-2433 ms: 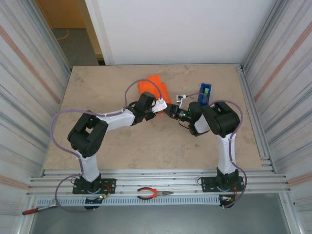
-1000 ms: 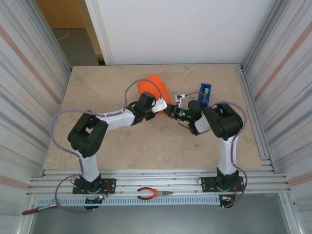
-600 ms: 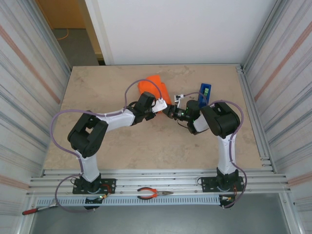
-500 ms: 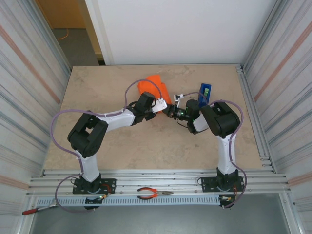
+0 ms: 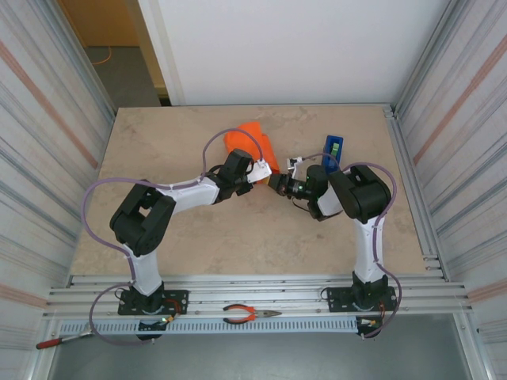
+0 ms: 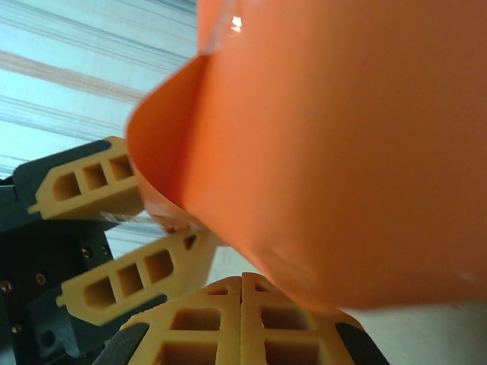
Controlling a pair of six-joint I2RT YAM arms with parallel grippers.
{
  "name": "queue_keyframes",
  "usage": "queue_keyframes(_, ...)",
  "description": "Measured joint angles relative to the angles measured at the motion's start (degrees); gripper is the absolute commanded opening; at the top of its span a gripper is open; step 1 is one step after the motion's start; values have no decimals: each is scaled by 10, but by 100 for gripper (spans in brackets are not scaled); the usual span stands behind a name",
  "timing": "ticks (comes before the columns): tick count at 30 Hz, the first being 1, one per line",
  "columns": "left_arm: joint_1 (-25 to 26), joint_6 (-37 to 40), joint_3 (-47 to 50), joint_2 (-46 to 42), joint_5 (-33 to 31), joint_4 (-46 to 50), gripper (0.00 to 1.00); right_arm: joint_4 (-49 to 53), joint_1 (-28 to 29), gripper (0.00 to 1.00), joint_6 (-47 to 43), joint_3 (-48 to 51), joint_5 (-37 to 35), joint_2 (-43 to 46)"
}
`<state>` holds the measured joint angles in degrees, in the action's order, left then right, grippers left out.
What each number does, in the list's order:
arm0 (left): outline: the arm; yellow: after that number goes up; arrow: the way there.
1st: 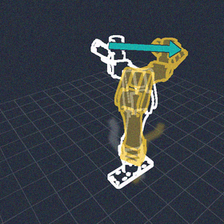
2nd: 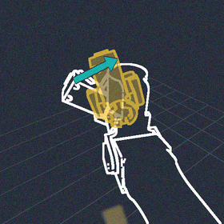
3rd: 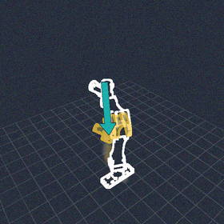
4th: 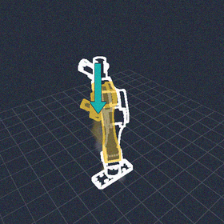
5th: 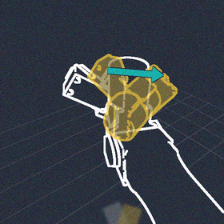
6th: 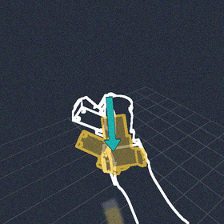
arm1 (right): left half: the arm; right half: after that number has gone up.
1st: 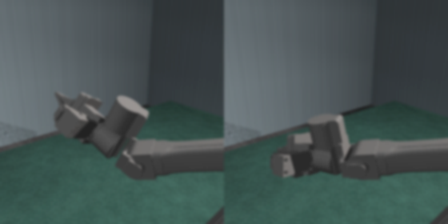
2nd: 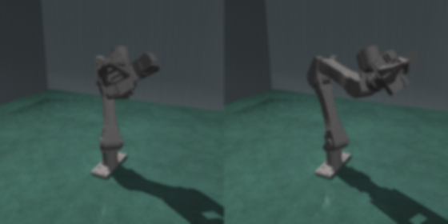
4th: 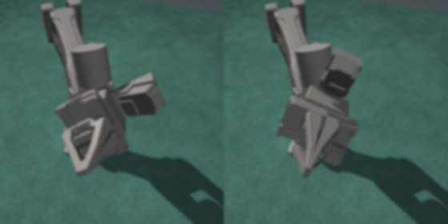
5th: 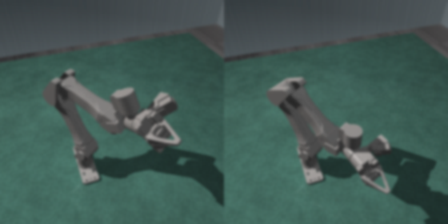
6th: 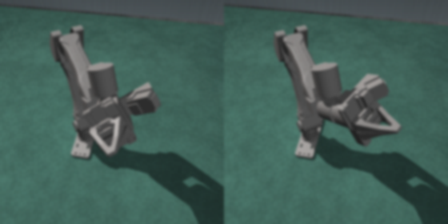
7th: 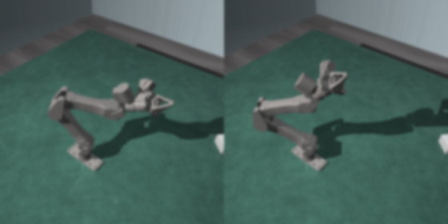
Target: Wrap the gift box in paper
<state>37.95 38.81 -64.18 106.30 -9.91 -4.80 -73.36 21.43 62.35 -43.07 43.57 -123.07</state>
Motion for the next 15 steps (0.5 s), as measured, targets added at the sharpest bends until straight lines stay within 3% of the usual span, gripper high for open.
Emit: queue_keyframes(15, 0, 0, 0, 0, 0, 0, 31, 13, 9, 0, 0, -37, 0, -3)
